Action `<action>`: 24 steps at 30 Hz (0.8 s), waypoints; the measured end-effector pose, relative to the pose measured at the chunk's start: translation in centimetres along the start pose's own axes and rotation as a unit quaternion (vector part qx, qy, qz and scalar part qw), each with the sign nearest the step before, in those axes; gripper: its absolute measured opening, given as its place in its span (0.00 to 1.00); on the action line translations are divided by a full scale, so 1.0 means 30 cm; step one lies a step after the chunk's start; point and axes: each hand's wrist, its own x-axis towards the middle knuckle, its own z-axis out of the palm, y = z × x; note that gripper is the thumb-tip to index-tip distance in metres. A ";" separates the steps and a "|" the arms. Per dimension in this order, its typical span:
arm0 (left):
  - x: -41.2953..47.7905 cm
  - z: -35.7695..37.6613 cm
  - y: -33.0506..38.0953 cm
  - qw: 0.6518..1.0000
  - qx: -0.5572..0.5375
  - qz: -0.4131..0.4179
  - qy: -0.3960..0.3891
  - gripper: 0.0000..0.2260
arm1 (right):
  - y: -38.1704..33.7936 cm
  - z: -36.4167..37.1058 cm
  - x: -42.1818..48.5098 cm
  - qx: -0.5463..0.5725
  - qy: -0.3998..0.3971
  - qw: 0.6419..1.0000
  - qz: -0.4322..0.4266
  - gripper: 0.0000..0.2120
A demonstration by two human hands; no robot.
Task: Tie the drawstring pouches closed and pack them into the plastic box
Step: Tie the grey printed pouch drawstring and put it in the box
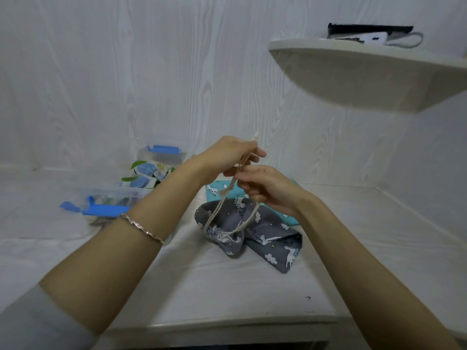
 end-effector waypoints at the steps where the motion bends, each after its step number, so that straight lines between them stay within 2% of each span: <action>1: -0.003 0.001 -0.014 0.999 -0.005 -0.029 -0.026 0.18 | 0.014 0.002 0.004 -0.005 0.016 1.000 -0.007 0.10; 4: -0.021 0.012 -0.060 0.995 0.041 -0.054 -0.074 0.26 | 0.035 -0.004 0.006 0.032 0.050 0.998 -0.018 0.17; 6: -0.043 0.028 -0.091 0.993 0.098 -0.014 -0.057 0.27 | 0.047 -0.012 0.001 0.072 0.052 0.996 -0.019 0.18; 8: -0.054 0.041 -0.121 0.994 0.105 0.029 -0.024 0.24 | 0.048 -0.010 -0.007 0.102 0.066 0.992 -0.013 0.17; 11: -0.050 0.030 -0.146 0.987 0.149 0.066 0.008 0.25 | 0.054 -0.004 -0.007 0.102 0.095 0.990 -0.014 0.14; 16: -0.061 -0.020 -0.167 0.975 0.204 0.089 0.000 0.18 | 0.046 0.003 -0.016 0.033 0.127 0.991 0.003 0.11; 19: -0.070 -0.031 -0.168 0.958 0.273 0.078 0.031 0.20 | 0.048 -0.003 -0.023 -0.003 0.123 0.992 0.025 0.09; 21: -0.071 -0.034 -0.166 0.954 0.287 0.073 0.037 0.20 | 0.054 -0.002 -0.028 -0.054 0.131 0.990 0.007 0.05; 24: -0.070 -0.031 -0.155 0.962 0.261 0.075 0.011 0.21 | 0.067 0.011 -0.031 -0.222 0.145 0.962 -0.066 0.16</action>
